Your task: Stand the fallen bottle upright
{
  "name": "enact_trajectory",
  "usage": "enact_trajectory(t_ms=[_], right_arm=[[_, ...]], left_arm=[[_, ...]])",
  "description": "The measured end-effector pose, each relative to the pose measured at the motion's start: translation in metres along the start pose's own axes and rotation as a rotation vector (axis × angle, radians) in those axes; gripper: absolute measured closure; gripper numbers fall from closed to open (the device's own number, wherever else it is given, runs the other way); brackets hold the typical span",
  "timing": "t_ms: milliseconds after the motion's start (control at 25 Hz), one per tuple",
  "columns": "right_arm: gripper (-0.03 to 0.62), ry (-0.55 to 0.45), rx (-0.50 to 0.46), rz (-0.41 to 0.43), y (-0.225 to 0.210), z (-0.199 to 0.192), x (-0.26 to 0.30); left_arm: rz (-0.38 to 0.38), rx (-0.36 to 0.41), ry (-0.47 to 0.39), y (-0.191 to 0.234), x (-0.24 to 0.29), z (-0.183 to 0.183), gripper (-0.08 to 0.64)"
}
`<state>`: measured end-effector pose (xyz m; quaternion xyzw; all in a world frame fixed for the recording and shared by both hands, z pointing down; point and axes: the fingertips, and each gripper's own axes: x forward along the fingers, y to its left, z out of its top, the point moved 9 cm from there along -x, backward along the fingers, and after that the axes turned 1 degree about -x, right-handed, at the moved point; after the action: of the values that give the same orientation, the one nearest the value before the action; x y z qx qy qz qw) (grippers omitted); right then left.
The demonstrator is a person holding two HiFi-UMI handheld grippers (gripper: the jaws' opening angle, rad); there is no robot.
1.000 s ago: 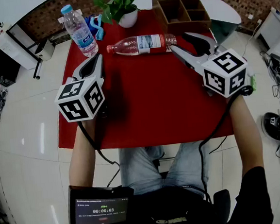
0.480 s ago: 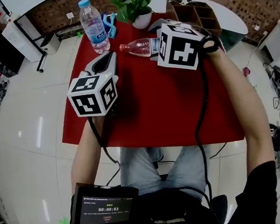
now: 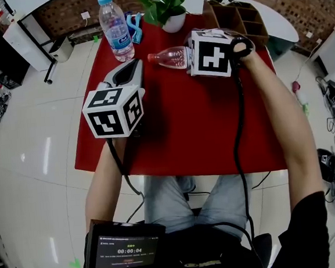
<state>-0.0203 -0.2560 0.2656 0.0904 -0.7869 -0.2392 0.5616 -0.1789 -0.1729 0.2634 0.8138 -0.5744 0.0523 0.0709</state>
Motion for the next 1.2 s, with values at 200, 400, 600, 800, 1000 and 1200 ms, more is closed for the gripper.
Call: enact_trajectory(t_ms=[200,400,600,800,1000,1200], right_arm=[[0.29,-0.252,0.148,0.023,0.002,-0.011,-0.037],[0.29,-0.806,0.538,0.065,0.017,-0.033,-0.089],[0.295,-0.975,0.724,0.05,0.039,-0.061,-0.096],[0.295,-0.948,0.649,-0.014,0.054,-0.064,-0.105],[0.295,-0.98,0.672,-0.021,0.051,-0.065,-0.1],[0.293,-1.004,0.655,-0.032,0.053,-0.064,-0.099]], left_arm=[[-0.004,0.002,-0.003,0.001,0.001,0.001,0.554],[0.0,0.002,0.002,-0.002,0.0,0.002,0.554],[0.001,0.001,0.001,-0.001,0.003,0.002,0.554],[0.001,0.003,0.003,-0.001,0.003,0.003,0.554],[0.001,0.001,0.001,-0.001,0.004,0.003,0.554],[0.001,0.002,0.001,-0.001,0.004,0.003,0.554]])
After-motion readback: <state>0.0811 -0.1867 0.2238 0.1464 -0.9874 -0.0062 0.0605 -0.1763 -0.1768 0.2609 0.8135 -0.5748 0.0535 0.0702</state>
